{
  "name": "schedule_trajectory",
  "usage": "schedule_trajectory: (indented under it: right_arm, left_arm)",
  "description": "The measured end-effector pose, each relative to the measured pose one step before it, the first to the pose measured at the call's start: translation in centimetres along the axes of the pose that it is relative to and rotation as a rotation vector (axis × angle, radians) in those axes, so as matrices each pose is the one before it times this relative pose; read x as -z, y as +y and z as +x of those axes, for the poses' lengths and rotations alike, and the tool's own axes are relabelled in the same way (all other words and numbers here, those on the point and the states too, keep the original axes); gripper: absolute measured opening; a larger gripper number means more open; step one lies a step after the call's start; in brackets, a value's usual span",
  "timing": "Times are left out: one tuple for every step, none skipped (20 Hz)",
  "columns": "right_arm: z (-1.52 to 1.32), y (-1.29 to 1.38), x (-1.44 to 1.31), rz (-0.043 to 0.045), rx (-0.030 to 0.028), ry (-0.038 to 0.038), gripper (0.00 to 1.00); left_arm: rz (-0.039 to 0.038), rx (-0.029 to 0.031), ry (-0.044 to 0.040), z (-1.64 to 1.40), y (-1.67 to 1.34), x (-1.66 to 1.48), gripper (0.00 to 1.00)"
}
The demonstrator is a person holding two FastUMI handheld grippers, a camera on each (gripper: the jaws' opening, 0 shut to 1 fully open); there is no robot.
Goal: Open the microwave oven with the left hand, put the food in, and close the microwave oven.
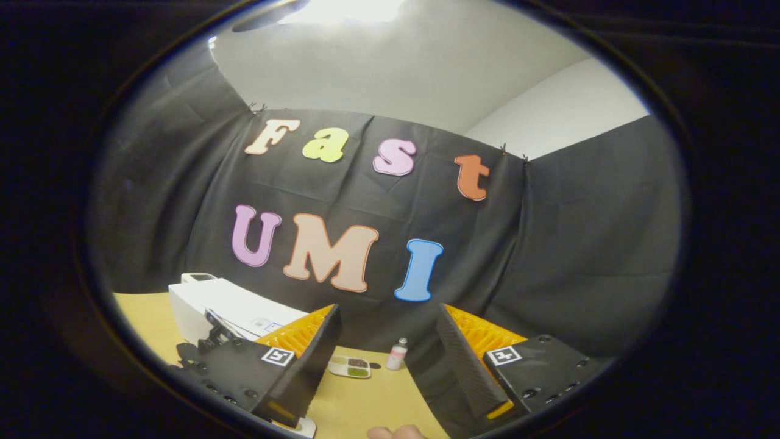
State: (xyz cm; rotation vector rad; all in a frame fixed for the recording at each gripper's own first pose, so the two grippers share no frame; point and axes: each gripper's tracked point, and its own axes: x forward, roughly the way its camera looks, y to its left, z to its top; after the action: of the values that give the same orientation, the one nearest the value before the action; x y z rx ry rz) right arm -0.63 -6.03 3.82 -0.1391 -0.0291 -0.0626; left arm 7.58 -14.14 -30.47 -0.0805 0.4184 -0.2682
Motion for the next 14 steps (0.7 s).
schedule_trajectory:
  right_arm:
    - [0.160, -0.152, -0.012, 0.00957, 0.00556, -0.00737, 0.97]
    - [0.206, -0.170, 0.179, 0.00516, 0.00088, -0.00290, 0.97]
    - [0.189, 0.130, 0.235, 0.00364, -0.00498, 0.00093, 0.97]
    - [0.175, 0.438, 0.398, 0.00388, -0.01425, 0.00461, 0.97]
    - [0.369, 0.475, 0.257, 0.00061, -0.01555, 0.00212, 0.97]
    - [0.434, 0.261, 0.130, -0.00237, -0.01187, -0.00215, 0.97]
    - [0.275, 0.478, -0.111, 0.00219, -0.01406, -0.00530, 0.98]
    - [0.165, 0.562, 0.008, 0.00678, -0.01665, -0.00167, 0.97]
    - [0.094, 0.534, 0.236, 0.00759, -0.01978, 0.00331, 0.97]
    - [0.104, 0.698, 0.218, 0.00691, -0.01797, 0.00456, 0.97]
    - [0.193, 0.713, 0.358, 0.00664, -0.01652, 0.00621, 0.97]
    - [0.265, 0.845, 0.462, 0.00706, -0.01441, 0.00717, 0.97]
    - [0.214, 0.831, 0.389, 0.00550, -0.01187, 0.00743, 0.97]
    - [0.209, 0.812, 0.207, 0.00344, -0.00793, 0.00073, 0.97]
  left_arm:
    - [0.01063, 0.00410, -0.02345, -1.588, -0.032, -0.046, 0.01]
    - [0.01014, 0.00214, 0.01419, -1.794, 0.046, 0.850, 0.00]
    - [0.00168, 0.00449, 0.00185, -1.851, 0.160, 0.665, 0.01]
    - [-0.01107, 0.00347, 0.01095, -1.699, 0.412, 0.640, 0.01]
    - [-0.01984, -0.00571, 0.02003, -1.806, 0.535, 0.938, 0.01]
    - [-0.00703, -0.01357, 0.00654, -1.754, 0.618, 0.465, 0.01]
    - [0.00249, -0.02016, 0.00766, -1.770, 0.726, 0.602, 0.01]
    - [0.00495, -0.02314, 0.01213, -1.520, 0.911, 0.656, 0.01]
    - [-0.00145, -0.02352, 0.01104, -1.418, 1.172, 0.636, 0.01]
    - [-0.01290, -0.02376, 0.01104, -1.298, 1.181, 0.650, 0.01]
    - [-0.01781, -0.02553, 0.00688, -1.231, 1.219, 0.635, 0.01]
    - [-0.00608, -0.02257, -0.00056, -0.942, 1.155, 0.366, 0.01]
    - [0.01435, -0.01935, 0.00625, -0.634, 0.943, 0.424, 0.01]
    - [0.00764, -0.01456, 0.01482, -0.658, 0.979, 0.433, 0.01]
